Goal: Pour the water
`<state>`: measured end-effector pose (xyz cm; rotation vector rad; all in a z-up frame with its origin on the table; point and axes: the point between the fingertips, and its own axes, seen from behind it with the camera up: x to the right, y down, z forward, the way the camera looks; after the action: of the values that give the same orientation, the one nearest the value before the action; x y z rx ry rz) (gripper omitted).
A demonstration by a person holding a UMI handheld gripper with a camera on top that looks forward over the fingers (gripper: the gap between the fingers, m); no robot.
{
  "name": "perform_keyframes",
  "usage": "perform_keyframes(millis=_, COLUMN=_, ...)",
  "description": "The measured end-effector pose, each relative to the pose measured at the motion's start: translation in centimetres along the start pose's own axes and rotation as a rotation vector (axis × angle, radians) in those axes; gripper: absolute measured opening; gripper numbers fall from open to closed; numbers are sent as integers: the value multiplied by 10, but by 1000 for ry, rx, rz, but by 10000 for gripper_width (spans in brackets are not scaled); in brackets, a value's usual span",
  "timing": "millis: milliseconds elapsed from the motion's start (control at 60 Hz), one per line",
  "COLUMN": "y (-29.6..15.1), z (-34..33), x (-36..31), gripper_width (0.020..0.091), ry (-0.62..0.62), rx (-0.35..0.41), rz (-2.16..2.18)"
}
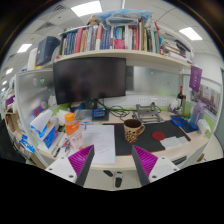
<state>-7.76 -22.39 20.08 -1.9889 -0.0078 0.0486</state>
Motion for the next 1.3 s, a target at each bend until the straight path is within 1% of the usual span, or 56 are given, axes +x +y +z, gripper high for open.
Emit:
perform_keyframes(millis=67, y=24, z=24, x=-46, gripper_width=774, ry=-68, rx=-16, rz=3)
perform_keyframes(millis=117, y=56, z=42, x=-120, gripper_width=785, ry=-94, rx=-25, rz=-1)
perform_keyframes(millis=150, y=61, z=51, x=-138, gripper_width=786, ry=-104, rx=-30, rz=-8)
perform_keyframes(millis=200, y=63, z=67, x=-157, gripper_width=787, ry=-107, rx=-17, rz=-23)
perform_keyframes(millis=400, y=54, z=120, x=-203, gripper_width=801, ry=-125, rx=23, rz=-13)
perform_keyframes(millis=467, y=53, z=136, x=-212, gripper_width=798, ry=-125, rx=26, rz=-15)
perform_keyframes(millis=700, y=42, z=186, x=-218, gripper_width=805, ry=-74, rx=87, rz=-48)
perform_keyframes(millis=817, y=44, z=205, x=-218, gripper_width=803, ry=-63, rx=122, rz=-55)
perform_keyframes(millis=850, y=40, z=209, x=-219, gripper_width=784, ry=-64, rx=146, rz=-67)
perform_keyframes(millis=883, y=36, z=211, x=-219, gripper_width=738, ry=-57, rx=179, rz=-78)
perform_keyframes(millis=900, y=35, z=211, x=-218, gripper_width=694, ry=-51, rx=193, rz=-80)
perform_keyframes(millis=933, y=32, z=213, x=-219, gripper_width=579, ry=-40, rx=216, rz=-80)
perform_keyframes(millis=950, y=31, z=213, x=-219, gripper_width=562, ry=-40, rx=227, rz=-82)
perform_keyframes(millis=967, y=32, z=214, x=-218, gripper_width=561, ry=-38, rx=233, rz=-81)
perform_keyframes(millis=1200, y=31, z=215, x=-208, gripper_width=421, ry=-23, rx=253, rz=-9)
perform_keyframes(millis=1250, y=31, z=218, x=-204, gripper_width=394, ry=-2, rx=244, rz=-12)
perform_keyframes(millis=1300, y=30, z=220, x=-206, gripper_width=388, ry=0, rx=228, rz=-36)
